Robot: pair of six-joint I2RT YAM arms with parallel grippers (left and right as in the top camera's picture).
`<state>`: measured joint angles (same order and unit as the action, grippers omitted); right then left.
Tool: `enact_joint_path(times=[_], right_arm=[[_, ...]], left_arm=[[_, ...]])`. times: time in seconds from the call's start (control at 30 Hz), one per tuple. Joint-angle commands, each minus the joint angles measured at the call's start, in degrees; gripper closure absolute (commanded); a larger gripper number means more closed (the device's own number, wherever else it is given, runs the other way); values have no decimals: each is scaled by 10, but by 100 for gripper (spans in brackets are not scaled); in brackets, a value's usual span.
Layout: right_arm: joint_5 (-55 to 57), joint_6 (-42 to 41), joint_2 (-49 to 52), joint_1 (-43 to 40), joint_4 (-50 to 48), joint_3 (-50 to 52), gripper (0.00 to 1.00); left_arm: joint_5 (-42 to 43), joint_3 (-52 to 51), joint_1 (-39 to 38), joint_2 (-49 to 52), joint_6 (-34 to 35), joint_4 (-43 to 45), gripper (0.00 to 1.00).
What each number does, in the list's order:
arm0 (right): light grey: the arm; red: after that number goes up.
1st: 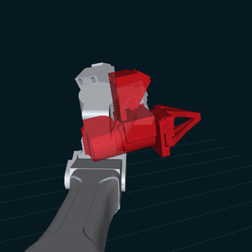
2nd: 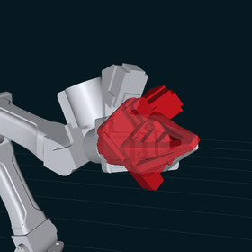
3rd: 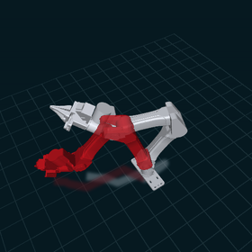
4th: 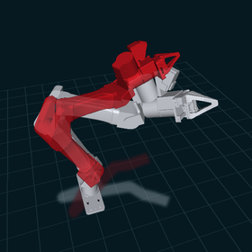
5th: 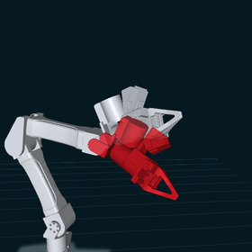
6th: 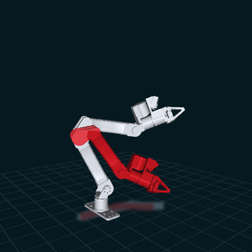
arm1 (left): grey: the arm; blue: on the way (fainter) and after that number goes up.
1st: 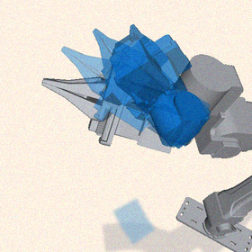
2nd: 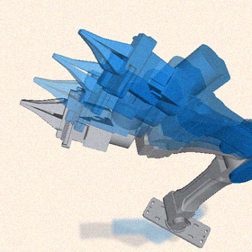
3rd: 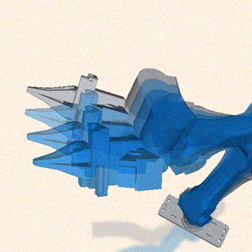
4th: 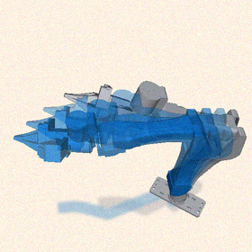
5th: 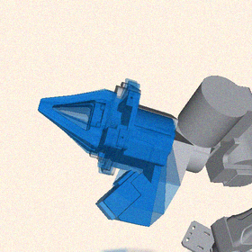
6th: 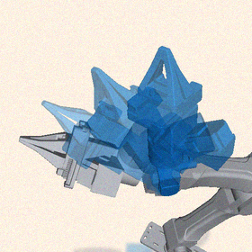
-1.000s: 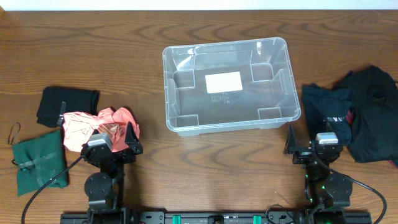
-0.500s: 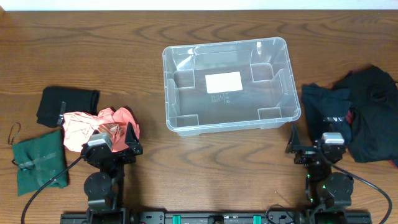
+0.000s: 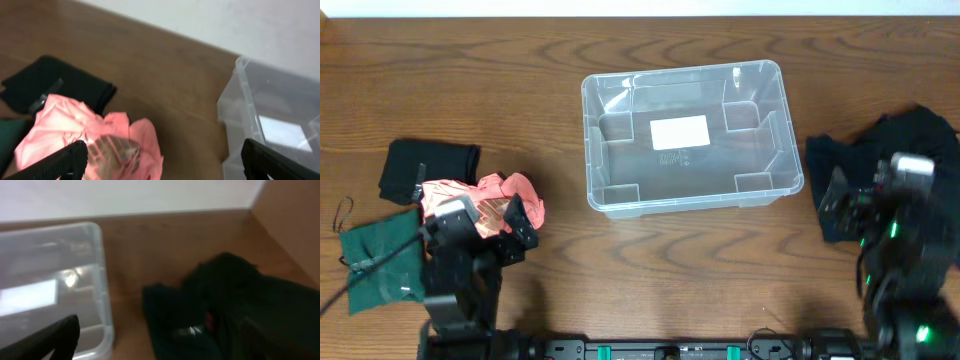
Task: Pack container
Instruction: 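Reach the right gripper to the black shirt and grasp it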
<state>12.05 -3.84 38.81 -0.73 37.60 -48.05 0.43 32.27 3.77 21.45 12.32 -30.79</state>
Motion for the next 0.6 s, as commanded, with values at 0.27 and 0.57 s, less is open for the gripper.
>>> enact_joint_path(times=[0.27,0.57], right_arm=[[21,130,389,-123,275,-356,1],[106,168,553,-187,254,-362,1]], left_arm=[[-7,199,3,230,9,-180,2],[-7,202,3,251,9,-184,2]])
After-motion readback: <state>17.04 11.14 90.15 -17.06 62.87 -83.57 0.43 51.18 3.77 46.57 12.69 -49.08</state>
